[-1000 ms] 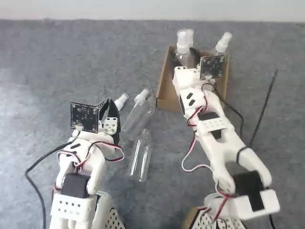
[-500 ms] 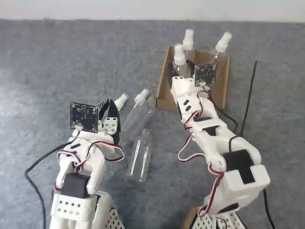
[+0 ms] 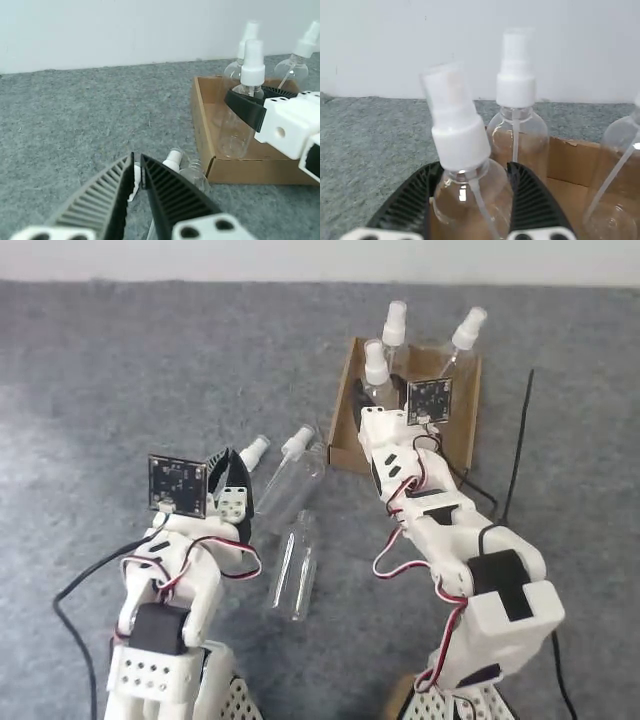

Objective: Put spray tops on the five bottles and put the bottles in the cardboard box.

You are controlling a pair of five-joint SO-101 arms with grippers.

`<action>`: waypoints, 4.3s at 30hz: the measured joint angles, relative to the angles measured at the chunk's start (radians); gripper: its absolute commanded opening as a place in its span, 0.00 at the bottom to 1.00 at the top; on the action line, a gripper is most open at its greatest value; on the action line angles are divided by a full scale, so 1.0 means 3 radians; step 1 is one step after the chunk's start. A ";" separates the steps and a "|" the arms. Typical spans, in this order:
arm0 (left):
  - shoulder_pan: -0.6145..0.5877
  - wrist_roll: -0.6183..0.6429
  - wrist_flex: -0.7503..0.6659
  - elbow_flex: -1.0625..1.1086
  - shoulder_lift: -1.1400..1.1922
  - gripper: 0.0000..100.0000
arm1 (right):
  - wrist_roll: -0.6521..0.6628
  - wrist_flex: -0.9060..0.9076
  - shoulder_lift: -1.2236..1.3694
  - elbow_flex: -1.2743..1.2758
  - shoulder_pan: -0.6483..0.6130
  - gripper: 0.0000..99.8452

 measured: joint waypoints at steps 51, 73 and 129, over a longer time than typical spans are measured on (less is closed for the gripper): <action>0.0000 0.0020 0.0000 0.0000 0.0000 0.02 | 0.0179 -0.0056 -0.0005 0.0066 -0.0077 0.01; 0.0000 0.0020 0.0000 0.0000 0.0000 0.02 | 0.0179 -0.0087 -0.0015 0.0148 -0.0072 0.01; 0.0000 0.0020 0.0000 0.0000 0.0000 0.02 | 0.0384 -0.0061 -0.0353 0.0486 -0.0056 0.22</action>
